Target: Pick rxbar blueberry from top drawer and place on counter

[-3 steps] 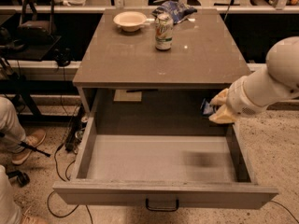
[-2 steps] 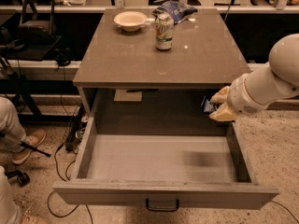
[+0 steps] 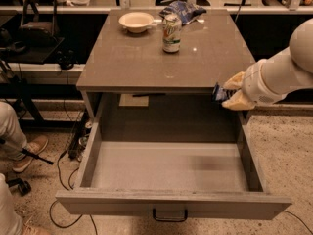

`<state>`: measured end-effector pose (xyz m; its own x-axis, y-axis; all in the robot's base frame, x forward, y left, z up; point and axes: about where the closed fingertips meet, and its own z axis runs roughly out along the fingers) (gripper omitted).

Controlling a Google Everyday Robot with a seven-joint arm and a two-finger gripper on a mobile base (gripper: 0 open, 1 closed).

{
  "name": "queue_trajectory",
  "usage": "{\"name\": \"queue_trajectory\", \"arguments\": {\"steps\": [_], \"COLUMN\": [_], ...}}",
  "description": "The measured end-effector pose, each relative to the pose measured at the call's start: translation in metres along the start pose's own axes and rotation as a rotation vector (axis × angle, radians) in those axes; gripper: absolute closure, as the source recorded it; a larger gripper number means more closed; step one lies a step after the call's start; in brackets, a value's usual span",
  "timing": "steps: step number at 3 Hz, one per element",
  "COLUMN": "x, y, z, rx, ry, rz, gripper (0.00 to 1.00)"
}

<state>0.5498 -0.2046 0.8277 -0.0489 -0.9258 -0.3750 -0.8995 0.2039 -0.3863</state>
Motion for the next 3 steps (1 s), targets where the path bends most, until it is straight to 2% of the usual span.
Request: {"name": "queue_trajectory", "arguments": {"steps": [1,2,3], "x": [-0.020,-0.039,-0.052], "y": [-0.045,-0.090,-0.130], "z": [-0.019,-0.014,0.013], "rx": [0.096,0.124,0.087], "ry": [-0.006,-0.029,-0.053], "rz": [-0.066,-0.090,-0.080], "gripper": [1.00,1.00,0.82]}}
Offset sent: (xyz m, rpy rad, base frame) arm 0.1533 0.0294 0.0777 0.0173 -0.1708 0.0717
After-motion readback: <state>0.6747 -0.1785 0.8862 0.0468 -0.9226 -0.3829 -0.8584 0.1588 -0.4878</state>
